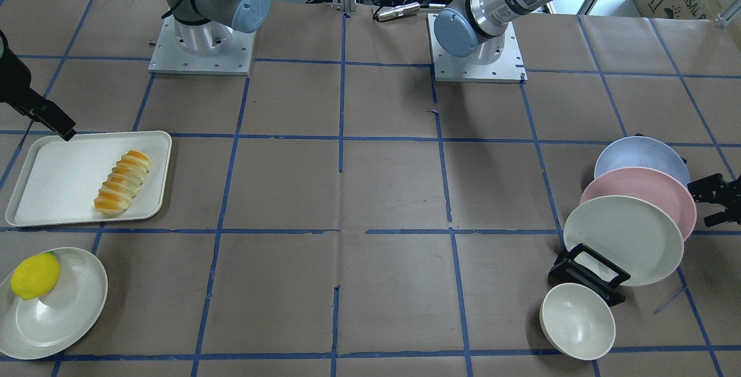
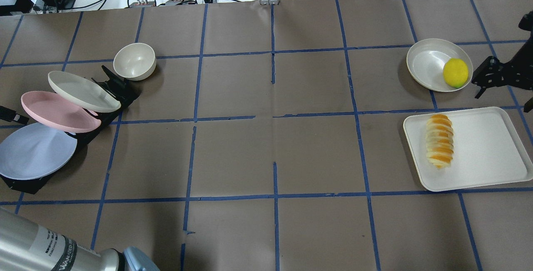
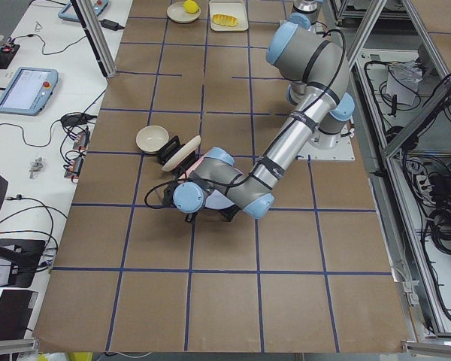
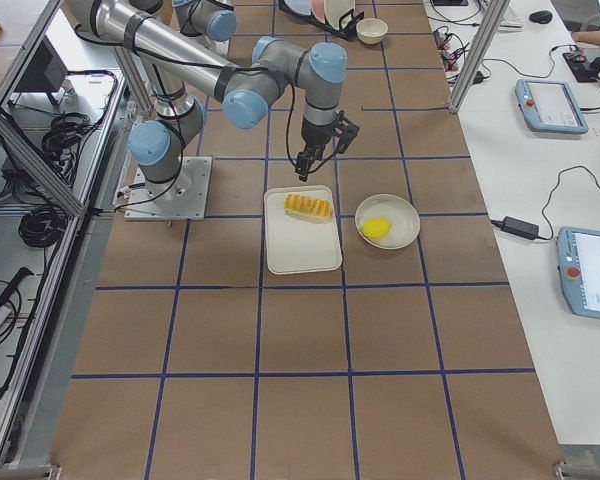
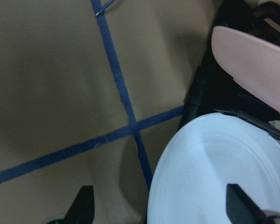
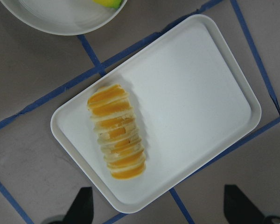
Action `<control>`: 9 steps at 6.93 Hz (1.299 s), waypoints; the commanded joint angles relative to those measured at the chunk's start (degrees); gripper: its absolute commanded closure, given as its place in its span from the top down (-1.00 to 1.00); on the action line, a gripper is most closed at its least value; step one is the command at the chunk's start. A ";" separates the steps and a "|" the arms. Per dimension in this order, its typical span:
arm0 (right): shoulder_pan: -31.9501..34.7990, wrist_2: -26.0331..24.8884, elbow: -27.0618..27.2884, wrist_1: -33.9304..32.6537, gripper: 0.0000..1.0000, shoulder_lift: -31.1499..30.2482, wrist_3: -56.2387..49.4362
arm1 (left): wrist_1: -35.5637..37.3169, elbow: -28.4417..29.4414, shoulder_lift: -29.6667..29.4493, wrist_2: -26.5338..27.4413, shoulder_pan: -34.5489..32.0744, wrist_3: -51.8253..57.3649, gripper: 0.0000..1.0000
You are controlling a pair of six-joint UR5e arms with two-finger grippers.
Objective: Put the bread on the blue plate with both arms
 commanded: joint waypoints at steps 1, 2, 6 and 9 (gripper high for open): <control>0.01 0.39 8.49 -11.37 0.96 0.17 3.01 | 0.59 -0.61 -0.99 -1.25 0.02 0.17 1.00; 0.10 0.47 11.75 -17.44 0.97 2.18 2.40 | 0.59 -1.22 -0.99 -1.17 0.28 0.08 1.00; 0.89 4.78 12.31 -23.13 0.89 8.43 -1.57 | 0.33 -1.31 -1.86 3.99 0.64 -0.27 1.00; 0.89 5.22 12.93 -27.87 0.86 12.83 -2.27 | 0.24 -0.96 -2.05 4.99 2.21 -0.01 0.38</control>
